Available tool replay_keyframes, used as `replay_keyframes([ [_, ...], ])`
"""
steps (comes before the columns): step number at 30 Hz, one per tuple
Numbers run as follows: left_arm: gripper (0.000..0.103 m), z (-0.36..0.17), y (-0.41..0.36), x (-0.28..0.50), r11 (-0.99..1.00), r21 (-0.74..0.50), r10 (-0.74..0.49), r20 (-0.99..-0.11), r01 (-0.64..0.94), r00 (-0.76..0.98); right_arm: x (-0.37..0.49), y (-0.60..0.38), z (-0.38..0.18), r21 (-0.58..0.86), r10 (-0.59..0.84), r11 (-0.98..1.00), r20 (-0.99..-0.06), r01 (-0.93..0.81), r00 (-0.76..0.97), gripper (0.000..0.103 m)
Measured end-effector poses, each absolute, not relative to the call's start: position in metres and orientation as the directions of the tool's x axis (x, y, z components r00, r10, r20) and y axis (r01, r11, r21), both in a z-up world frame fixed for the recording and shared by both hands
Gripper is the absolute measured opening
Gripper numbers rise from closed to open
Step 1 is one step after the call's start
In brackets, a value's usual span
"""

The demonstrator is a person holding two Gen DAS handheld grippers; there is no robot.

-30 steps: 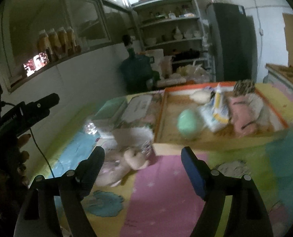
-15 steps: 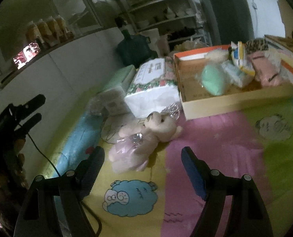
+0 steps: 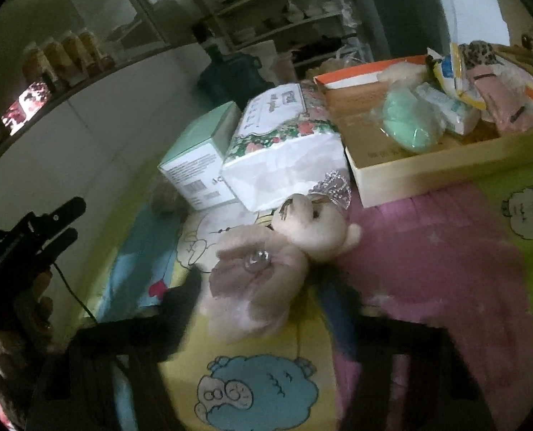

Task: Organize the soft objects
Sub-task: 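Grasp the clear plastic bag with the left tool while the right grasps the teddy bear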

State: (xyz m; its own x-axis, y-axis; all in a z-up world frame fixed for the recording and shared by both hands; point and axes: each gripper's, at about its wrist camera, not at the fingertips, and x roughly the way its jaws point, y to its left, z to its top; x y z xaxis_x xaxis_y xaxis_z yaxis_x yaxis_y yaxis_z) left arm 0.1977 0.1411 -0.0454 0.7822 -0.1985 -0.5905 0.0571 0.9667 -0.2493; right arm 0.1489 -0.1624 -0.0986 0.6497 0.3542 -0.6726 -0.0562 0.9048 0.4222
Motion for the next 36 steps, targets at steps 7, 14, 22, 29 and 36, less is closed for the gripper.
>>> replay_keyframes([
  [7, 0.082, -0.065, 0.112, 0.258, 0.933, -0.142, -0.332, -0.694, 0.33, 0.639, 0.147, -0.161, -0.097, 0.399, 0.371, 0.91, -0.665, -0.112, 0.648, 0.032],
  [14, 0.082, -0.08, 0.1, 0.279, 0.894, -0.113, -0.384, -0.693, 0.434, 0.61, 0.146, -0.165, -0.098, 0.407, 0.395, 0.903, -0.662, -0.137, 0.637, 0.032],
  [22, 0.065, -0.091, 0.09, 0.301, 0.881, -0.15, -0.403, -0.734, 0.448, 0.547, 0.15, -0.164, -0.1, 0.408, 0.402, 0.901, -0.661, -0.146, 0.634, 0.032],
  [29, 0.05, -0.092, 0.085, 0.299, 0.873, -0.162, -0.42, -0.729, 0.46, 0.541, 0.148, -0.163, -0.1, 0.397, 0.395, 0.906, -0.663, -0.148, 0.636, 0.032],
  [36, 0.048, -0.088, 0.096, 0.292, 0.904, -0.162, -0.384, -0.715, 0.396, 0.585, 0.146, -0.163, -0.096, 0.392, 0.393, 0.907, -0.654, -0.156, 0.646, 0.032],
])
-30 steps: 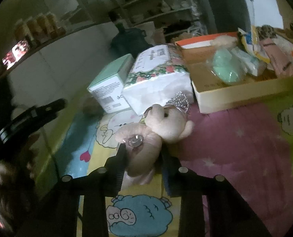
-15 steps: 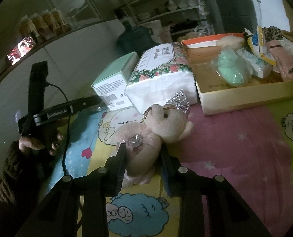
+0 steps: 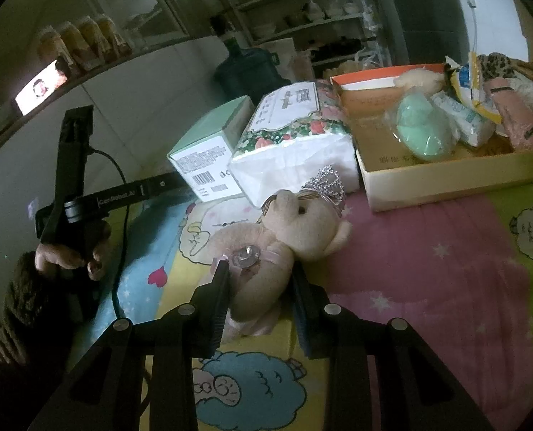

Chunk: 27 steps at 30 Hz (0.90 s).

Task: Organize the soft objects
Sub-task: 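Carry the plastic bag and tiara teddy bear over the cardboard tray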

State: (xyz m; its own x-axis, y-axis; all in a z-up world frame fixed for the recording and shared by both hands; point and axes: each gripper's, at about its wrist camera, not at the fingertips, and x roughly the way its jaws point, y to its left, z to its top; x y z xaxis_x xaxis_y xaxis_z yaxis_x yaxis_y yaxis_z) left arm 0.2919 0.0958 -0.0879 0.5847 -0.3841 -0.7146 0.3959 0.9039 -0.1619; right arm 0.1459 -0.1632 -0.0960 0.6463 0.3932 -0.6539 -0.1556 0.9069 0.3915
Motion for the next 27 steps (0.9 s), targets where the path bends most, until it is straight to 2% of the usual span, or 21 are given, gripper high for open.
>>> replay_keyframes([
  [15, 0.048, -0.048, 0.118, 0.231, 0.925, -0.188, -0.373, -0.613, 0.33, 0.697, 0.124, -0.17, -0.074, 0.378, 0.4, 0.905, -0.606, -0.194, 0.687, 0.031],
  [27, 0.048, -0.009, 0.053, 0.188, 0.89, -0.222, -0.452, -0.549, 0.399, 0.703, 0.101, -0.204, -0.046, 0.335, 0.332, 0.928, -0.555, -0.16, 0.763, 0.031],
])
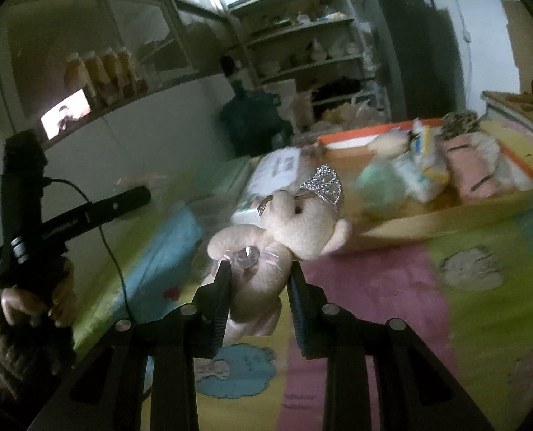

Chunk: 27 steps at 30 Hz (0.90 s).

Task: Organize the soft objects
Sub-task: 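Carry the plastic bag and tiara teddy bear over the cardboard tray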

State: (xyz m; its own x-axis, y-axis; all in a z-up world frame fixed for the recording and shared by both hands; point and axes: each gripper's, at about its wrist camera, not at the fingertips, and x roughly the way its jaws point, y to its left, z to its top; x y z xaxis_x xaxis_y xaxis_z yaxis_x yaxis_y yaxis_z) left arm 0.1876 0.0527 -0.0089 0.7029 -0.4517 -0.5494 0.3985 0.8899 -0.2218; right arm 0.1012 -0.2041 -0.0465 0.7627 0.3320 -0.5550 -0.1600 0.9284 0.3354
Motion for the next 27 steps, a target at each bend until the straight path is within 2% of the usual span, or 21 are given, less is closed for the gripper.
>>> replay_keyframes([
  [11, 0.048, 0.004, -0.038, 0.181, 0.852, -0.217, -0.509, -0.553, 0.476, 0.66, 0.093, -0.258, -0.026, 0.247, 0.222, 0.964, -0.525, -0.102, 0.822, 0.031],
  [27, 0.047, 0.001, -0.136, 0.2, 0.862, -0.208, -0.491, -0.573, 0.462, 0.656, 0.11, -0.341, -0.025, 0.177, 0.156, 0.982, -0.524, -0.072, 0.837, 0.031],
])
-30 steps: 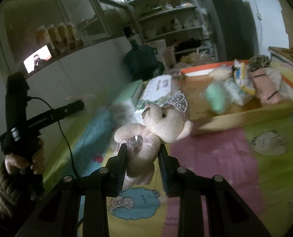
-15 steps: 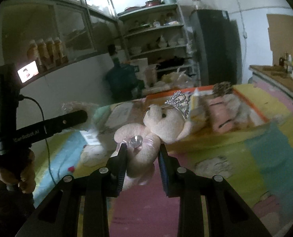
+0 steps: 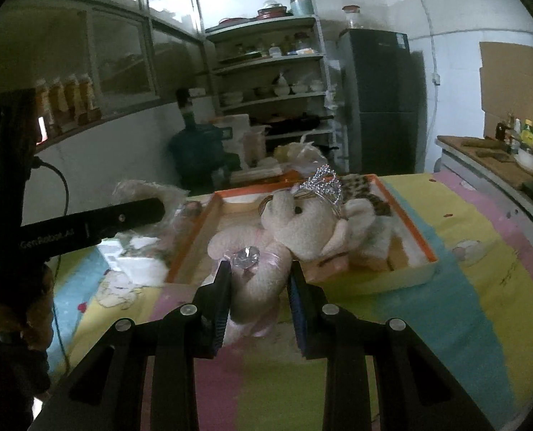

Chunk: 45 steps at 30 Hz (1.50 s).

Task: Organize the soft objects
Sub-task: 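Carry the plastic bag and tiara teddy bear over the cardboard tray, then lower the plastic bag and teddy bear into the tray and open both tools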

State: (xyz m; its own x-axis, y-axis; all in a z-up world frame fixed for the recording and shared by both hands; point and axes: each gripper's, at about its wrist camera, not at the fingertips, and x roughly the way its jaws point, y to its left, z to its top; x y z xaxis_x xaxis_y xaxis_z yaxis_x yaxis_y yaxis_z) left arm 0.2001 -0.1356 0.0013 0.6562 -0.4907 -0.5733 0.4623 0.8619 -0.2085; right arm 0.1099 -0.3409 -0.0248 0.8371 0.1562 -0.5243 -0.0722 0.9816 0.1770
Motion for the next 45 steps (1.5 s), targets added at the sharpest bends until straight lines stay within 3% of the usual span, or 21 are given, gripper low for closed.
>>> replay_keyframes([
  [16, 0.047, -0.015, -0.192, 0.243, 0.891, -0.202, -0.442, -0.59, 0.407, 0.675, 0.165, -0.392, -0.029, 0.124, 0.172, 0.985, -0.556, -0.123, 0.813, 0.031],
  [45, 0.047, -0.051, -0.214, 0.287, 0.905, -0.209, -0.414, -0.627, 0.37, 0.66, 0.241, -0.4, -0.063, 0.111, 0.241, 0.969, -0.629, -0.222, 0.739, 0.033],
])
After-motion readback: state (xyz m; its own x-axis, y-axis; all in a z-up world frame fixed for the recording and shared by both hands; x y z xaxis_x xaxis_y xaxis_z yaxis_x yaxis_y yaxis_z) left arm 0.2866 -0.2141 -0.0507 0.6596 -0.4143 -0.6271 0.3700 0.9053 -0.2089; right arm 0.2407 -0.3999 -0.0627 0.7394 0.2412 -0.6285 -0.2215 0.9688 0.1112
